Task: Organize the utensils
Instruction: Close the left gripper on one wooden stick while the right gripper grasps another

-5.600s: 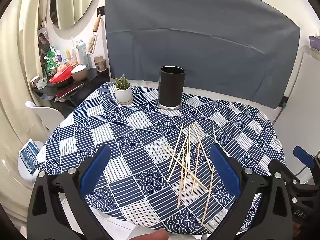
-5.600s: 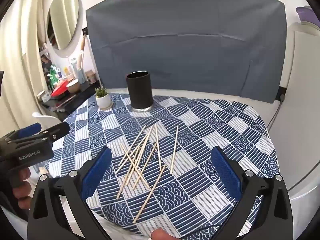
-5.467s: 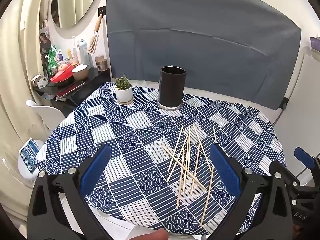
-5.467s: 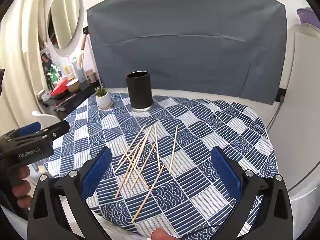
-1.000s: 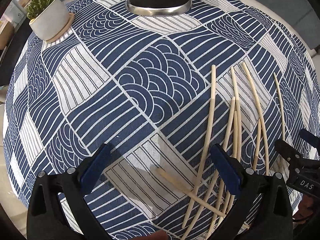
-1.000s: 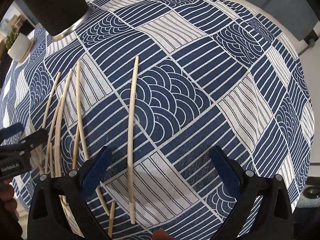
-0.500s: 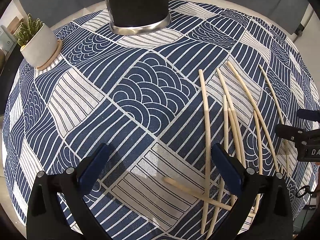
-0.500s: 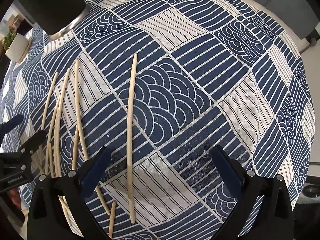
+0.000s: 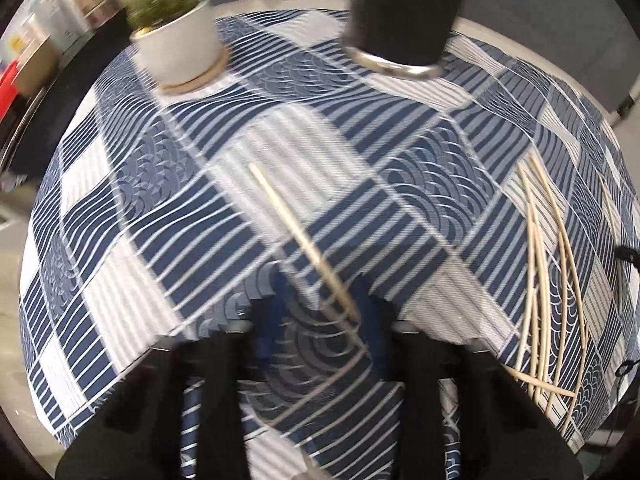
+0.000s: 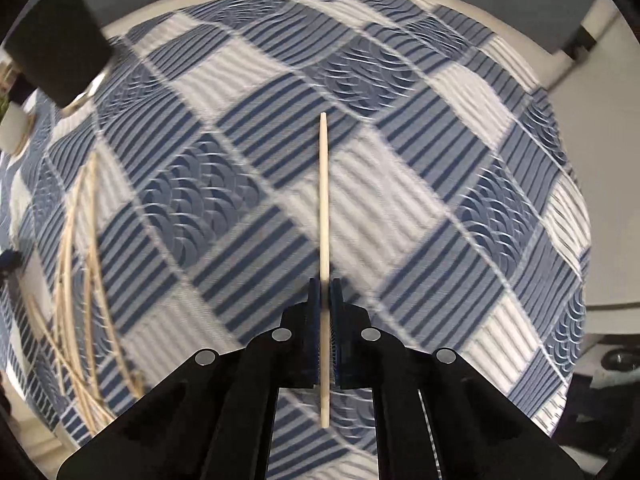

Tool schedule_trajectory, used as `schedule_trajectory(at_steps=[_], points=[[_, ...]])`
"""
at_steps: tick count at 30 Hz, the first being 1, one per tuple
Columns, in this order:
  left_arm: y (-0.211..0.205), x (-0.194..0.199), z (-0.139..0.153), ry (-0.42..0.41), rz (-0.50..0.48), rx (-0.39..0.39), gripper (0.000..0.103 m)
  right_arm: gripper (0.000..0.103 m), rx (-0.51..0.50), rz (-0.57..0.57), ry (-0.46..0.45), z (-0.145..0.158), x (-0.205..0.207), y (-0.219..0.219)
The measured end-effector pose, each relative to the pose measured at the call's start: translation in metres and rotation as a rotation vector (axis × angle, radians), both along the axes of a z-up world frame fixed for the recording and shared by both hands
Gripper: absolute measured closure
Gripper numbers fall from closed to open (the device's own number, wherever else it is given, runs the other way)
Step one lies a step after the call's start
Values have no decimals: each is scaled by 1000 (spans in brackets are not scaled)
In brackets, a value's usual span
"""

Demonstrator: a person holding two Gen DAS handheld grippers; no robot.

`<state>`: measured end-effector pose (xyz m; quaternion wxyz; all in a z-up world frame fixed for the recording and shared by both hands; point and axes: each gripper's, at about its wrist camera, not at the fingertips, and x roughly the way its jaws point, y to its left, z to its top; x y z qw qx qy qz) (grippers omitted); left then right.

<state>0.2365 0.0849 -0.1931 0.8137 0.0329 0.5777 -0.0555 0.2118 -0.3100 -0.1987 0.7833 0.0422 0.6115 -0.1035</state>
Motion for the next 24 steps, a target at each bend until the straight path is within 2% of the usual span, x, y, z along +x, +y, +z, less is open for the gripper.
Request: schedule_trajectory(at_steps=[1, 3, 8, 11, 14, 18, 24], points=[[9, 1, 1, 14, 22, -16, 93, 99, -5, -16, 2, 0, -4, -9], [26, -3, 2, 29, 35, -24, 97, 99, -8, -50, 7, 0, -11, -24], [51, -14, 3, 53, 54, 5, 98, 99, -6, -104, -5, 6, -37, -58], [67, -30, 8, 43, 67, 27, 98, 99, -27, -101, -27, 16, -49, -66], [72, -43, 18, 30, 99, 15, 98, 99, -21, -76, -72, 33, -61, -62], [78, -58, 46, -12, 125, -2, 98, 98, -31, -26, -136, 61, -62, -50], [87, -74, 98, -98, 143, -2, 98, 99, 7, 53, -259, 114, -51, -22]])
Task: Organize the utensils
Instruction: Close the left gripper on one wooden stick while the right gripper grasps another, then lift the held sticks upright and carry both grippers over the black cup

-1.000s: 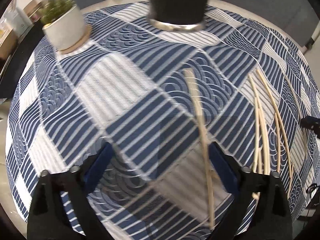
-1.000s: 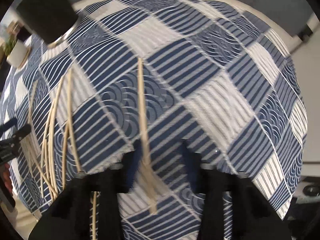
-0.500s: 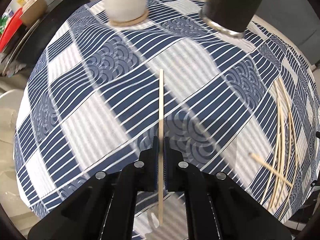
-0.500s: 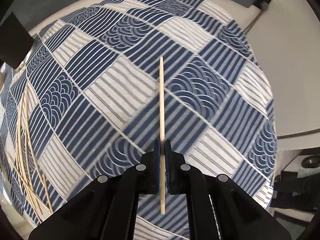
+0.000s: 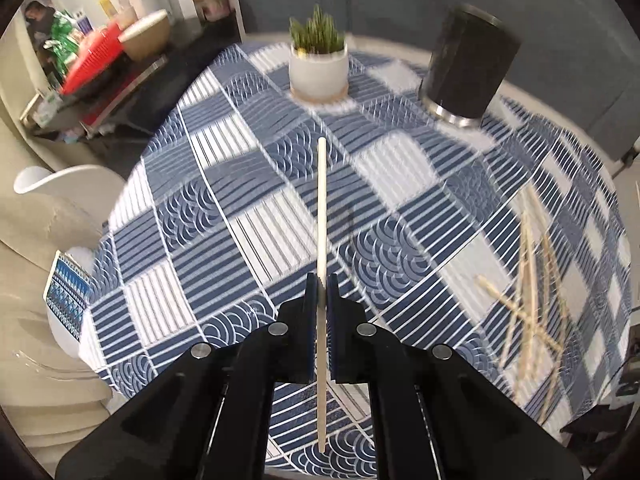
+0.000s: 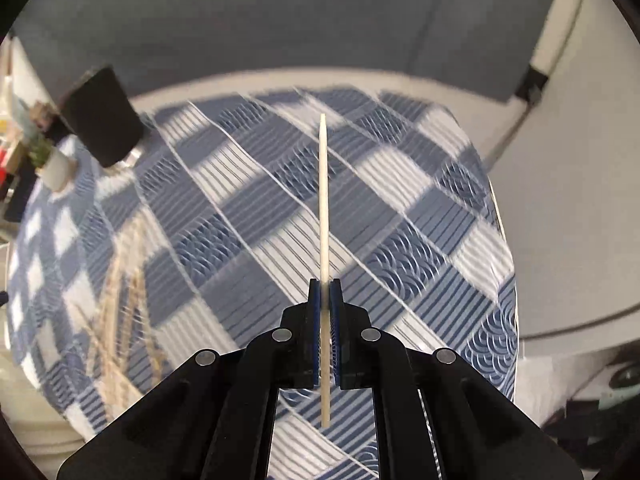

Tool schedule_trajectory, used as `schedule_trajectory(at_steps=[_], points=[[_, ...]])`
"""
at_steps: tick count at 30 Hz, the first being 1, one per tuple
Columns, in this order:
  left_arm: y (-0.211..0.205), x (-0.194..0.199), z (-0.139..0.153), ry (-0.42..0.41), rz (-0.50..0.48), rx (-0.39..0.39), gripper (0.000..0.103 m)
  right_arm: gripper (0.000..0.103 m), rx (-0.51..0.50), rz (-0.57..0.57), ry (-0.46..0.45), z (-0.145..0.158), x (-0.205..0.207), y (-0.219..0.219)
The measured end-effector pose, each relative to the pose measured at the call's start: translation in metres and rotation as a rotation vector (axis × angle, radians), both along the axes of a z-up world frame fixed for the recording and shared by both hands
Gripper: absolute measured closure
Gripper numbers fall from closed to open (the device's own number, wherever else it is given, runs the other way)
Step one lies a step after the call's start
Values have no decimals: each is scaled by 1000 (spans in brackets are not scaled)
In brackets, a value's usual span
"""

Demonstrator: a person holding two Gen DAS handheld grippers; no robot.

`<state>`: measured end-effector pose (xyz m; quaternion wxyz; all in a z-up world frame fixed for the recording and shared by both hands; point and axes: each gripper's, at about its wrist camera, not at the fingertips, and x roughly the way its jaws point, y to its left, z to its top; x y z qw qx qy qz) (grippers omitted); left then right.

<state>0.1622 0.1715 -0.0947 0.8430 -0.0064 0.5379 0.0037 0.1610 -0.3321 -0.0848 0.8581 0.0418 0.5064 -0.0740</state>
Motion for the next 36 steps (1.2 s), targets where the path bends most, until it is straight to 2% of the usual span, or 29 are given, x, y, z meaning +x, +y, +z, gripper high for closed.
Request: schedule_trajectory(at_steps=[7, 14, 20, 27, 33, 36], points=[[-13, 15, 69, -132, -13, 11, 98, 98, 49, 92, -160, 74, 12, 32], [-29, 54, 121, -207, -91, 7, 98, 98, 4, 144, -284, 131, 24, 67], [-49, 103, 156, -246, -202, 89, 98, 98, 6, 167, -330, 161, 51, 99], [-60, 155, 185, -308, -334, 5, 98, 98, 73, 221, -422, 183, 81, 143], [-52, 190, 196, -347, -437, -145, 98, 98, 114, 243, -503, 187, 101, 186], [-51, 200, 199, -373, -503, -196, 98, 98, 139, 232, -542, 188, 110, 201]])
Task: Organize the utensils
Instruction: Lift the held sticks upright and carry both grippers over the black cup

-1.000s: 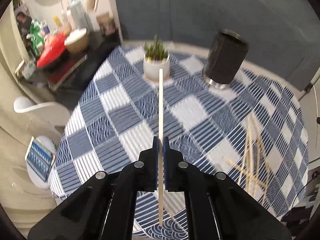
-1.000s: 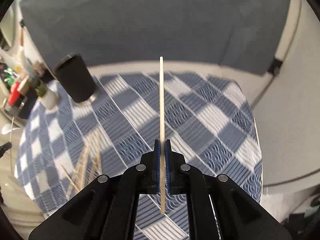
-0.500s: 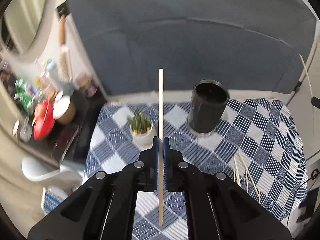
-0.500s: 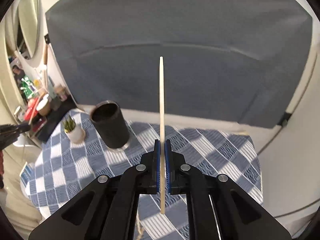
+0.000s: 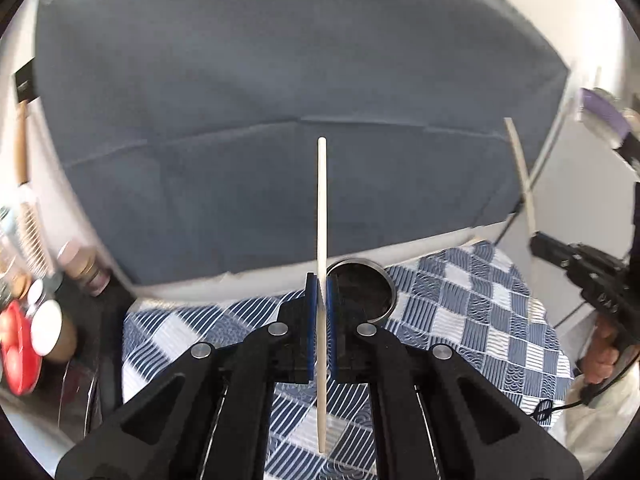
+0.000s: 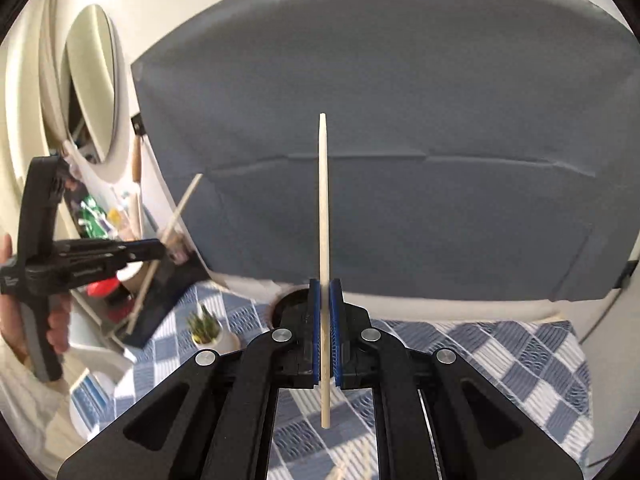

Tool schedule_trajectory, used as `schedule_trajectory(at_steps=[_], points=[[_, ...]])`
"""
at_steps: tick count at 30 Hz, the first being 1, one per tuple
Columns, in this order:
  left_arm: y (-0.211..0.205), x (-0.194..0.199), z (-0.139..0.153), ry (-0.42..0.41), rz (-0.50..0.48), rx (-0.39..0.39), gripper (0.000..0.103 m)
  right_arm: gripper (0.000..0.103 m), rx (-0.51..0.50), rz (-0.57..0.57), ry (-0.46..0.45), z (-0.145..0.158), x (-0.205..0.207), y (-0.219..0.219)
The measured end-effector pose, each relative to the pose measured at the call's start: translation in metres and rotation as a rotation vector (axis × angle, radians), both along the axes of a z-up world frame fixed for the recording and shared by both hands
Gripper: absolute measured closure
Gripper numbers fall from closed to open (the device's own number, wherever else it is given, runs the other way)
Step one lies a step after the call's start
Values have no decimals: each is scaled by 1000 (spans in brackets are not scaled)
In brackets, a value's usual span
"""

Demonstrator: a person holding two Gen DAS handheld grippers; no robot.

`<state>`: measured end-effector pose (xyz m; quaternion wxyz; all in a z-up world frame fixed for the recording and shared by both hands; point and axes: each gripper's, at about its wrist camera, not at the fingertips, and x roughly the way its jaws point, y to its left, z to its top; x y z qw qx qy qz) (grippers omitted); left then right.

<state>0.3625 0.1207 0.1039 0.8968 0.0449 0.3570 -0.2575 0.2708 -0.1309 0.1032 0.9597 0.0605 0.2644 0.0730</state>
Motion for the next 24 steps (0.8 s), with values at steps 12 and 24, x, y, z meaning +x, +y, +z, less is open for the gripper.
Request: schedule_trajectory(at_steps=[12, 24], points=[[-12, 49, -24, 61, -197, -266, 98, 98, 113, 19, -121, -16, 29, 27], [-17, 98, -70, 73, -300, -611, 98, 98, 173, 49, -165, -51, 81, 23]])
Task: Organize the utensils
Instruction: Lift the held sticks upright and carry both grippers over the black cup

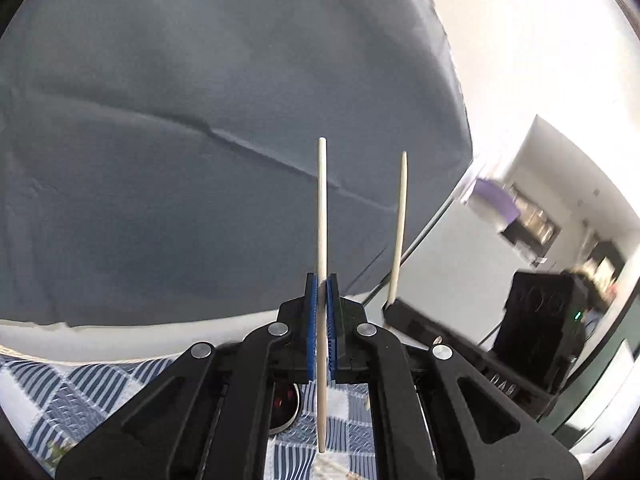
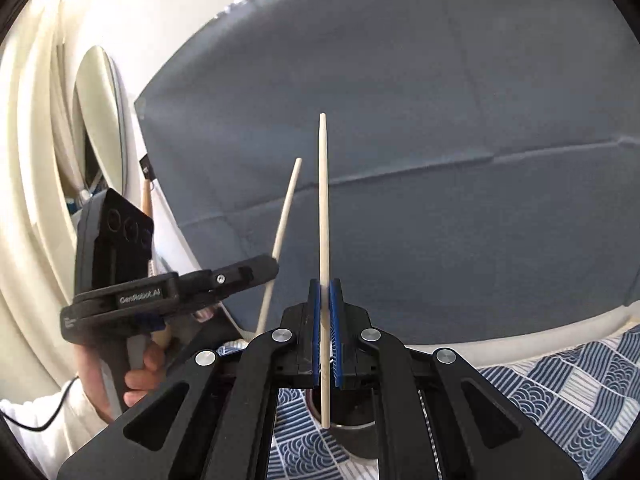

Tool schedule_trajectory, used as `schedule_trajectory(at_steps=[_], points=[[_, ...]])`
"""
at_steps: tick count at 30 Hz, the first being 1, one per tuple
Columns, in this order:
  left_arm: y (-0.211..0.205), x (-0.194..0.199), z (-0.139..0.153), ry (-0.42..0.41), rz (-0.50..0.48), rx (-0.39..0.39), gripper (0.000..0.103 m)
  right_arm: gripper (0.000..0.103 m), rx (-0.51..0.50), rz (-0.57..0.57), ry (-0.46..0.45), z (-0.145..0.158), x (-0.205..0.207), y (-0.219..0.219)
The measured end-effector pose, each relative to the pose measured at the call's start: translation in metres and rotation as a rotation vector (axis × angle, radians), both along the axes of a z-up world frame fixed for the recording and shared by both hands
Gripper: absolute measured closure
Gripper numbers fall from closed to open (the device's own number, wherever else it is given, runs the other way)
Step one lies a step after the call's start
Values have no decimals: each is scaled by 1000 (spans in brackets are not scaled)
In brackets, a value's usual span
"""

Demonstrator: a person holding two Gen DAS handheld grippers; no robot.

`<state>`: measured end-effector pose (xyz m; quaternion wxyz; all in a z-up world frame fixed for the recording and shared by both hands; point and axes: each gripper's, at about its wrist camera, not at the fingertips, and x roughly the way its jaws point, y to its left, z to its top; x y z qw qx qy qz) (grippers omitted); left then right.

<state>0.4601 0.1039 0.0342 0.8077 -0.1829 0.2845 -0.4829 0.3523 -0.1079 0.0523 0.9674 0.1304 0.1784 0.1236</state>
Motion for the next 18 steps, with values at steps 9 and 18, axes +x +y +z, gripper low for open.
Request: schedule_trajectory(at_steps=[9, 18], points=[[-22, 27, -47, -49, 21, -36, 98, 98, 2, -17, 56, -49, 44, -8], [-33, 25, -82, -72, 14, 15, 98, 98, 1, 14, 112, -83, 60, -6]])
